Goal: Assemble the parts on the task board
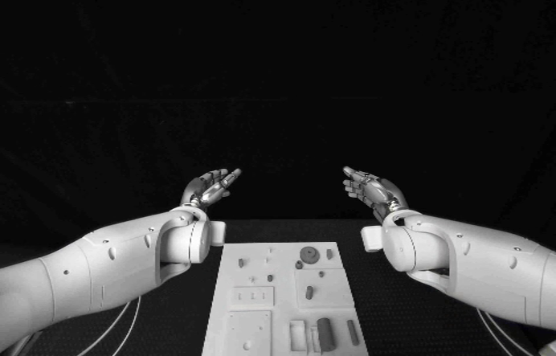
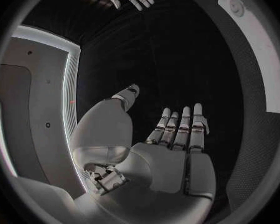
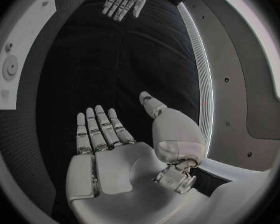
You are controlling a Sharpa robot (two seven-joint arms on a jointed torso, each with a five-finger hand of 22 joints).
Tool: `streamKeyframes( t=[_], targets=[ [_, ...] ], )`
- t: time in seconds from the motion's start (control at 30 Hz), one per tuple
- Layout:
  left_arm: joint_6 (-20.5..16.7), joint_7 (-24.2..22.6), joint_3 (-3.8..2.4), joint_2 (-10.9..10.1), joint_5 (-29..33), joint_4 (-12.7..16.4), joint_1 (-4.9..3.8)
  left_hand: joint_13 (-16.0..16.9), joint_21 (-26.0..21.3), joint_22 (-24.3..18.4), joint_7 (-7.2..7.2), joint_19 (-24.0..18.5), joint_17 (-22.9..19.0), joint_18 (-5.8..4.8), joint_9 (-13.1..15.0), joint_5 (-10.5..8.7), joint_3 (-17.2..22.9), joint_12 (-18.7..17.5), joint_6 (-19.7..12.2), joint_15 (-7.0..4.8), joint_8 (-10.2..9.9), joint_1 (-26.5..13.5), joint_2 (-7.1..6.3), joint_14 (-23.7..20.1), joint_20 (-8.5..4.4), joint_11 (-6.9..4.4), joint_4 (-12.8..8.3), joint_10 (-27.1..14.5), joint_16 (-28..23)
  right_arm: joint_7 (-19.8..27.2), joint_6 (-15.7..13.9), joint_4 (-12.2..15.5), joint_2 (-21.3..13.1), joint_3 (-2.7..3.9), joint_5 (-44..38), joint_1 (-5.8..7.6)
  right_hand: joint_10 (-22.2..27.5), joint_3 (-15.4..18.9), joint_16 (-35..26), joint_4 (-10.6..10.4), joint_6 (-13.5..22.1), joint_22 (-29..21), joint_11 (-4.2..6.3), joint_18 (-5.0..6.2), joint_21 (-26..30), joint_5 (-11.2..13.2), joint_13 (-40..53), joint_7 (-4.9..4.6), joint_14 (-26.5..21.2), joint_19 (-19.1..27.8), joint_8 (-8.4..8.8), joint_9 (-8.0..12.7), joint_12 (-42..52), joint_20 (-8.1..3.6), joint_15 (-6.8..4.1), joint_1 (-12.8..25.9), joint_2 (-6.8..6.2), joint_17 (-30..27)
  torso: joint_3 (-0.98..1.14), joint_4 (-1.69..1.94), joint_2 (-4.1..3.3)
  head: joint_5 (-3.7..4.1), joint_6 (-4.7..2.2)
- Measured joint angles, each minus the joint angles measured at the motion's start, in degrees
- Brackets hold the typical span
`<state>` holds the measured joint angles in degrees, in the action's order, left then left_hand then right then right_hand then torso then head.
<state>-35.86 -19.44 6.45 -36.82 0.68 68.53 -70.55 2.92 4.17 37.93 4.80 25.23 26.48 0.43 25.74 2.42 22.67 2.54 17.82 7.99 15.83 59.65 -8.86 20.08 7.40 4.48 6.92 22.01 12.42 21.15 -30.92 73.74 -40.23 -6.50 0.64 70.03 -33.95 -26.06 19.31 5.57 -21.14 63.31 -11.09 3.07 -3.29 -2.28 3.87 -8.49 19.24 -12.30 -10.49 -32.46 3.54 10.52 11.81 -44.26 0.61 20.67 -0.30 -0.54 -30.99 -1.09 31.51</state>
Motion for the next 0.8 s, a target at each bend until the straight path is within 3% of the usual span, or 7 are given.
streamKeyframes(
  t=[0.1, 0.27, 0.37, 0.47, 0.53, 0.73, 0.8],
  targets=[
    [3.2, 3.3, 1.17, 1.7, 0.1, -4.8, -2.43, 0.2, 0.0, 1.6, 0.21, 1.2, 1.1, 0.0, 1.1, 0.24, 0.9, 0.3, 0.8, 0.09, 0.6, 2.3, -0.33, 0.9, 0.19, 0.03, 0.4, 1.1, 0.4, -2.8, 4.8, -3.7, 0.9, -1.23, 0.1, 2.29, -1.0, -0.5, 0.8, 0.5, -0.8, 2.0, -0.24, -0.01, -0.2, 0.0, 0.1, -0.16, 0.9, -0.5, -0.55, -1.0, 0.3, 0.12, 0.26, -1.1, 0.1, 0.7, -0.01, -0.01, 0.01, -0.01, -0.02],
    [7.4, 7.5, 2.44, 3.4, 0.2, -9.6, -4.65, 0.2, 0.0, 1.8, 0.34, 1.2, 1.4, 0.0, 1.4, 0.24, 0.9, 0.3, 1.0, 0.09, 0.7, 2.5, -0.19, 0.9, 0.19, 0.21, 0.4, 1.6, 0.5, -6.7, 11.7, -7.8, 2.1, -2.68, 0.2, 4.66, -2.2, -1.1, 1.5, 1.4, -1.6, 4.7, -0.48, -0.01, -0.5, -0.2, 0.2, -0.23, 1.9, -1.7, -1.27, -1.9, 0.6, 0.31, 0.58, -2.5, 0.13, 1.5, -0.02, -0.01, 0.01, -0.01, -0.02],
    [9.1, 9.3, 2.78, 3.9, 0.3, -10.9, -5.27, 0.4, 0.1, 2.0, 0.73, 1.2, 1.9, 0.0, 1.8, 0.24, 0.6, 0.6, 1.3, 0.23, 1.1, 2.7, 0.04, 1.5, 0.19, 0.38, 0.7, 2.6, 1.0, -8.4, 14.7, -9.1, 2.4, -3.12, 0.2, 5.39, -2.8, -1.1, 2.0, 2.2, -2.1, 6.3, -0.62, 0.0, -0.5, -0.2, 0.3, -0.26, 2.3, -2.3, -1.54, -2.2, 0.6, 0.54, 0.82, -3.3, 0.31, 1.8, -0.02, -0.01, 0.01, -0.01, -0.03],
    [10.3, 10.5, 2.85, 4.0, 0.3, -11.4, -5.47, 1.2, 0.5, 2.3, 1.86, 1.9, 3.3, 0.0, 3.3, 0.24, 0.3, 1.8, 3.3, 0.61, 2.6, 3.7, 1.07, 3.8, -0.28, 1.26, 0.7, 7.5, 2.4, -9.6, 16.8, -9.8, 2.6, -3.29, 0.0, 5.71, -3.9, -1.3, 2.6, 3.4, -2.9, 8.4, -0.87, 0.6, -0.9, -0.2, 0.5, -0.34, 3.3, -3.7, -2.0, -2.5, 1.1, 0.81, 1.19, -4.6, 0.11, 2.2, -0.02, -0.02, 0.01, -0.01, 0.01],
    [11.4, 11.0, 2.91, 3.9, 0.4, -11.3, -5.47, 1.9, 1.5, 2.7, 3.51, 3.7, 3.8, 0.0, 3.8, 0.24, -0.3, 3.1, 4.9, 1.15, 3.5, 4.7, 1.99, 5.8, -0.43, 2.44, 0.1, 12.3, 3.5, -10.0, 17.5, -12.8, 3.6, -3.41, -4.2, 5.69, -5.0, -1.6, 3.2, 4.8, -3.8, 9.7, -1.01, 0.9, -1.6, -0.2, 0.6, -0.38, 4.6, -5.1, -2.64, -2.6, 1.5, 1.05, 1.59, -5.9, 0.01, 2.4, -0.02, -0.02, 0.03, -0.05, 0.64],
    [13.4, 11.5, 2.93, 3.7, 0.3, -11.3, -5.42, 3.2, 4.2, 3.4, 4.29, 10.5, 4.9, 0.08, 4.3, 0.27, -1.2, 6.3, 10.9, 1.52, 5.8, 8.2, 3.55, 13.4, -1.49, 4.38, -1.9, 19.8, 7.2, -10.8, 17.9, -16.4, 4.5, -3.38, -18.6, 5.47, -9.6, -2.7, 5.3, 8.6, -7.6, 11.4, -1.11, 2.42, -3.4, -0.2, 1.3, -0.6, 9.6, -10.9, -4.58, -3.0, 3.4, 1.15, 2.19, -9.9, -0.98, 3.2, -0.02, -0.02, 0.04, -0.12, 1.35],
    [13.9, 11.6, 2.93, 3.6, 0.2, -11.2, -5.42, 3.8, 6.0, 3.8, 4.52, 15.2, 5.9, 1.41, 4.3, 0.47, -1.0, 7.9, 13.8, 1.04, 6.6, 9.7, 4.31, 18.6, -2.73, 4.86, -3.2, 23.4, 9.4, -10.9, 17.9, -17.5, 5.2, -3.37, -22.9, 5.28, -11.6, -3.1, 6.3, 9.1, -9.3, 11.6, -0.93, 3.34, -4.0, -0.2, 1.7, -0.74, 11.8, -13.2, -5.31, -3.1, 4.1, 1.06, 1.94, -11.2, -1.51, 3.6, -0.02, -0.01, 0.04, -0.12, 1.37]
  ],
)
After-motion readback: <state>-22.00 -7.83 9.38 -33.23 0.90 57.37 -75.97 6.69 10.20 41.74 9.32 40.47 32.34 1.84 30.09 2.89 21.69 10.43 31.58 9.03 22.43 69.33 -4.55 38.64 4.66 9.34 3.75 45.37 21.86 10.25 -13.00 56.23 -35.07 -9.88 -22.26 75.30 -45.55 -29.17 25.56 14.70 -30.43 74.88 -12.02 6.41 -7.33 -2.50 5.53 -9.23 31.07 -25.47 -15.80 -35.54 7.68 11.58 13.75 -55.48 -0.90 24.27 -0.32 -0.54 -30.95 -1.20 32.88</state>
